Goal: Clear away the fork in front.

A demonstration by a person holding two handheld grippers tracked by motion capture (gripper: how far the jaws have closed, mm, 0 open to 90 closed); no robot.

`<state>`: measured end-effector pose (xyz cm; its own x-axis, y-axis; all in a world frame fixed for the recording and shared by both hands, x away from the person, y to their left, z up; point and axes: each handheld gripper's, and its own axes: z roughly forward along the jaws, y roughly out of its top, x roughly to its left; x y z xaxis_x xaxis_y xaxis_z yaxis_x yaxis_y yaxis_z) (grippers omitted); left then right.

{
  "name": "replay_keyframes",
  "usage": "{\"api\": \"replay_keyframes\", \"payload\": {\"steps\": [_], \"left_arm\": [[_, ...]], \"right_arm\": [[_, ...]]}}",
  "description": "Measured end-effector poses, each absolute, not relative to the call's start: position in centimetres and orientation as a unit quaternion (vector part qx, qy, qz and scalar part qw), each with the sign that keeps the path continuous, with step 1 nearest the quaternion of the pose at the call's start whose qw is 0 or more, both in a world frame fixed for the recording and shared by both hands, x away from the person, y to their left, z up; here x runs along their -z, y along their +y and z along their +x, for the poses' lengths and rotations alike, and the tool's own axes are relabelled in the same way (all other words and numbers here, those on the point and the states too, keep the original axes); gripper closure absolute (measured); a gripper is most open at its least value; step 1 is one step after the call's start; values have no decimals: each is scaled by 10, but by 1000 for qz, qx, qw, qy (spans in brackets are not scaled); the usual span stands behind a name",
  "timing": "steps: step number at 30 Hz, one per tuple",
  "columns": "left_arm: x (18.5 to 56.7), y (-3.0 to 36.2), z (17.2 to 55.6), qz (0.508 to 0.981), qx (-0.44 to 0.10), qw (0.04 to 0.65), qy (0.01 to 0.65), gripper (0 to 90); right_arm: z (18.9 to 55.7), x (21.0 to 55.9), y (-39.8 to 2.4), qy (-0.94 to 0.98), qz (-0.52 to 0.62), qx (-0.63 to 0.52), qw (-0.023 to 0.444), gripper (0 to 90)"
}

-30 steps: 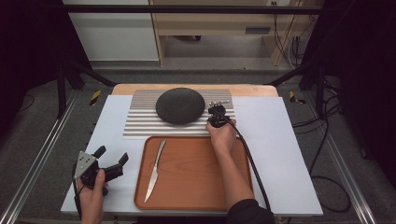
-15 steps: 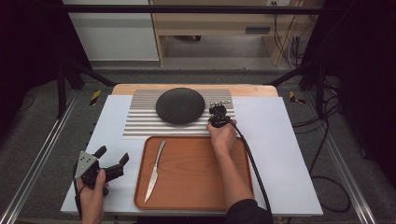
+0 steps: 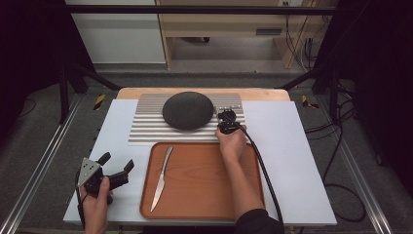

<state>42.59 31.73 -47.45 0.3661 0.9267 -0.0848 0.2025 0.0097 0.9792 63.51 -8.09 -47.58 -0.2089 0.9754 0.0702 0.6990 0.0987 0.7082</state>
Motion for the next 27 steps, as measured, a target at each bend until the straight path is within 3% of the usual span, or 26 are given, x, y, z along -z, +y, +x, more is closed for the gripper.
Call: {"api": "replay_keyframes", "payload": {"steps": [27], "left_arm": [[474,318,426,620,-333,546,455,35]], "right_arm": [[630,471,-90,712,583,-326,218,861]]}}
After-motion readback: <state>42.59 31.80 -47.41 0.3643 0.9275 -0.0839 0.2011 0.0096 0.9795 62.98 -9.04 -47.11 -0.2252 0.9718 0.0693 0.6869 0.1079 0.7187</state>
